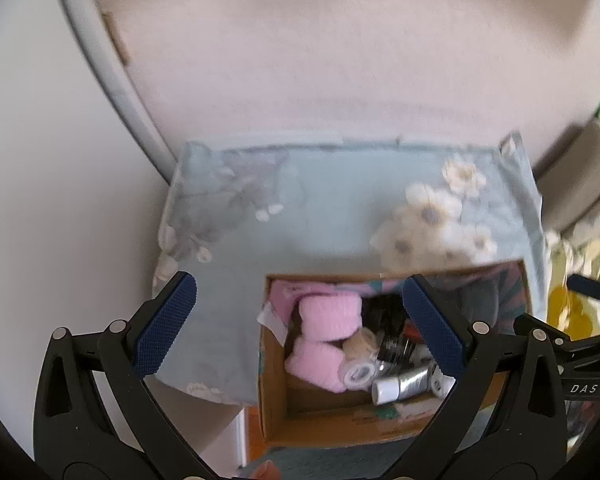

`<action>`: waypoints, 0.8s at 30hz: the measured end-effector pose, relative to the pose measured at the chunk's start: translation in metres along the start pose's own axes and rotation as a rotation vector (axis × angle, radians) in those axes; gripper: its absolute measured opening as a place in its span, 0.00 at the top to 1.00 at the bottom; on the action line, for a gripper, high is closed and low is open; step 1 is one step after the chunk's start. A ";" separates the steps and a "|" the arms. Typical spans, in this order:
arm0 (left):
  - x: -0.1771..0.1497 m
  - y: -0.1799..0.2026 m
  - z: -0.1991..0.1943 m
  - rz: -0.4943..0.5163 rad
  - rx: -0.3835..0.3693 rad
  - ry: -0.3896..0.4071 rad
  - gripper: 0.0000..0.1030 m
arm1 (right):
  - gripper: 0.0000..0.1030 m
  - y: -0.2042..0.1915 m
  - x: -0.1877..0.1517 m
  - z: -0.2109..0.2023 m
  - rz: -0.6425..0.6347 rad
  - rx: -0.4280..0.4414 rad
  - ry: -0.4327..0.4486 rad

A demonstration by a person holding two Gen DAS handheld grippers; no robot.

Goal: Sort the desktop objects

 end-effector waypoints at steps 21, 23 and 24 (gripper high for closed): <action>0.000 -0.021 -0.022 -0.058 0.042 0.101 0.00 | 0.01 -0.002 -0.004 -0.018 0.138 -0.101 0.135; 0.000 -0.022 -0.023 -0.056 0.040 0.104 0.00 | 0.01 -0.002 -0.003 -0.019 0.141 -0.099 0.137; 0.001 -0.023 -0.023 -0.057 0.040 0.106 0.00 | 0.01 -0.001 -0.004 -0.019 0.141 -0.098 0.135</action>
Point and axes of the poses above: each gripper's, at about its wrist camera, not at the fingertips, and z roughly the way its jaws point, y to its right, x to its top, the point moved 2 cm from there along z, roughly the way its jaws point, and after that the axes turned 8 degrees about -x, right-handed, at the moved point
